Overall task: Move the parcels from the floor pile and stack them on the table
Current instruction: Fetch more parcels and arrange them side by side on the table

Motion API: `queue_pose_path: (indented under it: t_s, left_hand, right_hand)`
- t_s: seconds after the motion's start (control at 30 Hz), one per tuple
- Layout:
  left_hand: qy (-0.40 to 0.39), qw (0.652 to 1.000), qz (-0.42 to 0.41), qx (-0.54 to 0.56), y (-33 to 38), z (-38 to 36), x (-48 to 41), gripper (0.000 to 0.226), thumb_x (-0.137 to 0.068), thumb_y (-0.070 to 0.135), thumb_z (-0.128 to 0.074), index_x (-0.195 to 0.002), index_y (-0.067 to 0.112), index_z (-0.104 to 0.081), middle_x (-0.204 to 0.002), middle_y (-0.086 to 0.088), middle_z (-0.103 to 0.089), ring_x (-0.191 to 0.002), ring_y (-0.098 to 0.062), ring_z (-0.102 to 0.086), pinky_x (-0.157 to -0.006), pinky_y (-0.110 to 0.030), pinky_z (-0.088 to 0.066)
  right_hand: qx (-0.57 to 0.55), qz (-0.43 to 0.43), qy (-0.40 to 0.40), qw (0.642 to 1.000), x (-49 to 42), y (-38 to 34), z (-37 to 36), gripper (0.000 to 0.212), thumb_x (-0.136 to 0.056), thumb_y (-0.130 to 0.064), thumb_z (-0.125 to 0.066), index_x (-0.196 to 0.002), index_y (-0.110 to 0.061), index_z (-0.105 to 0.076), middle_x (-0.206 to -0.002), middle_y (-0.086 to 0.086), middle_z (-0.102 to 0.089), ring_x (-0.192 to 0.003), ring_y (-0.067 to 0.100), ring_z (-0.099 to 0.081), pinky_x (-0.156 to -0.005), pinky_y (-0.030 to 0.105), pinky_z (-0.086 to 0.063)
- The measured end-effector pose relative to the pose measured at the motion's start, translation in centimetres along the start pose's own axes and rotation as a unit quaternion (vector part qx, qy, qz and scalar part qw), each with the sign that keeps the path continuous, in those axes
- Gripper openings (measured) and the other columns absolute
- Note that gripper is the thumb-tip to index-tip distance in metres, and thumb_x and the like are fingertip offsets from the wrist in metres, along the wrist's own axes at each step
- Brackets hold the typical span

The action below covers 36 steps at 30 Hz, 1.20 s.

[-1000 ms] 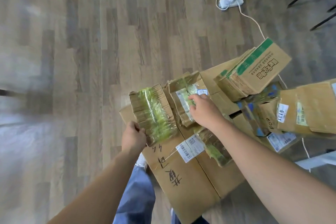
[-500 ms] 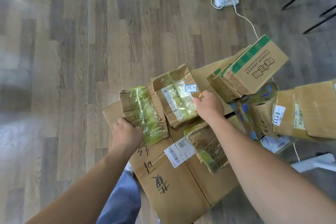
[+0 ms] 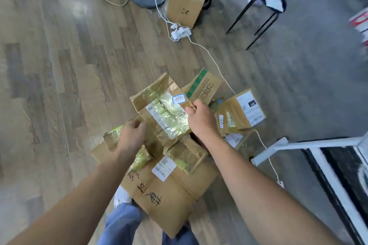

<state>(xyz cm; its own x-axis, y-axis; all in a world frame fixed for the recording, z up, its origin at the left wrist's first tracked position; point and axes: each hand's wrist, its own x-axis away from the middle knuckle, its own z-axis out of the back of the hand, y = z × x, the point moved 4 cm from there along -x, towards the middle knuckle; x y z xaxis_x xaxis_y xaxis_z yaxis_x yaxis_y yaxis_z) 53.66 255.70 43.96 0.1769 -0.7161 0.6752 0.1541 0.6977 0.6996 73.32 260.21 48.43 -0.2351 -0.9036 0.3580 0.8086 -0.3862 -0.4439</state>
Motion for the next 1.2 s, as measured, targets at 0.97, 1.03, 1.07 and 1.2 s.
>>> queue_pose_path:
  t_s: [0.97,1.03,1.07,1.2]
  left_hand:
    - [-0.402,0.877,-0.200,-0.173,4.1,-35.4,45.3,0.018,-0.095,0.023,-0.058,-0.088,0.013,-0.071,-0.084,-0.020,-0.069,-0.060,-0.022,-0.059,-0.051,-0.025,-0.045]
    - [-0.430,0.864,-0.186,-0.186,2.1,-38.4,48.4,0.017,-0.096,0.012,-0.055,-0.094,0.011,-0.072,-0.091,-0.020,-0.072,-0.071,-0.025,-0.066,-0.061,-0.031,-0.051]
    - [-0.439,0.861,-0.174,-0.189,1.2,-39.8,49.9,0.018,-0.096,0.007,-0.053,-0.098,0.009,-0.071,-0.087,-0.017,-0.073,-0.071,-0.024,-0.068,-0.060,-0.031,-0.053]
    - [-0.455,0.853,-0.151,-0.206,-1.3,-44.5,54.9,0.020,-0.095,0.002,-0.053,-0.106,0.004,-0.069,-0.080,-0.013,-0.074,-0.070,-0.025,-0.069,-0.058,-0.031,-0.055]
  right_hand:
    - [-0.196,-0.076,0.309,0.928,44.5,38.4,34.8,0.054,-0.086,-0.032,-0.071,-0.135,-0.022,-0.050,-0.135,-0.002,-0.045,-0.126,0.010,-0.043,-0.103,0.018,-0.031]
    - [-0.229,-0.094,0.301,0.921,47.8,42.2,36.0,0.067,-0.086,-0.040,-0.070,-0.143,-0.026,-0.039,-0.144,-0.003,-0.039,-0.130,0.011,-0.042,-0.108,0.027,-0.034]
    - [-0.251,-0.102,0.295,0.916,49.3,44.0,36.6,0.072,-0.085,-0.044,-0.070,-0.146,-0.030,-0.034,-0.147,-0.004,-0.037,-0.131,0.013,-0.043,-0.109,0.032,-0.036]
    - [-0.281,-0.142,0.316,0.895,53.7,49.7,39.1,0.075,-0.084,-0.052,-0.067,-0.146,-0.035,-0.030,-0.140,-0.007,-0.045,-0.117,0.021,-0.055,-0.101,0.038,-0.044]
